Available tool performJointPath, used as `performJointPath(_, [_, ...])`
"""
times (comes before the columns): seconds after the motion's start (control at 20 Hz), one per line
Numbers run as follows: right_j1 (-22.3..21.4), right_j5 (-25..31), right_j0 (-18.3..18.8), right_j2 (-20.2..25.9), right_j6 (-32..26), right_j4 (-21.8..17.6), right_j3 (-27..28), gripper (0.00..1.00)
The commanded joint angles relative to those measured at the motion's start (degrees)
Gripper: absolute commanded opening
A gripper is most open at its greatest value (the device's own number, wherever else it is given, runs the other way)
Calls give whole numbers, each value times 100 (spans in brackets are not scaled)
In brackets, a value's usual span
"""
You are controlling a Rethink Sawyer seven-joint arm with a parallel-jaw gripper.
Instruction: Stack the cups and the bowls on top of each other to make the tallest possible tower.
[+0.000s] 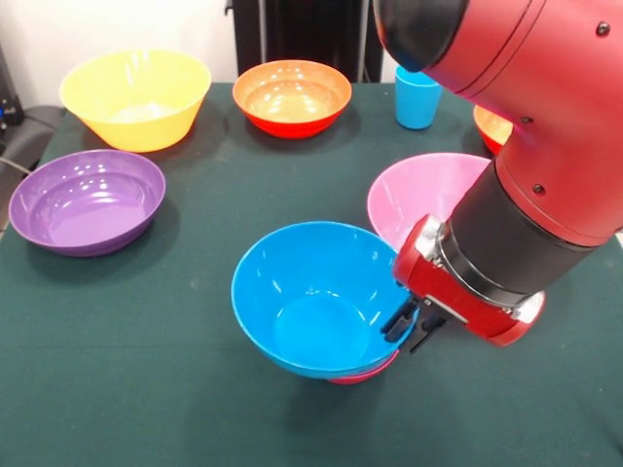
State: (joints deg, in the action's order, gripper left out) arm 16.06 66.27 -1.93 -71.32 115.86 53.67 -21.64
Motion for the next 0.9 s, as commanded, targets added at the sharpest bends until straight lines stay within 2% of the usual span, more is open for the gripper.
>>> performJointPath(0.05, [-29, -85, -196, 356, 1275, -80, 29, 0])
performJointPath(0.8, [-64, -99, -205, 461, 1314, -158, -30, 0])
performJointPath(0.9, [-130, -248, -290, 622, 1198, -263, -260, 0])
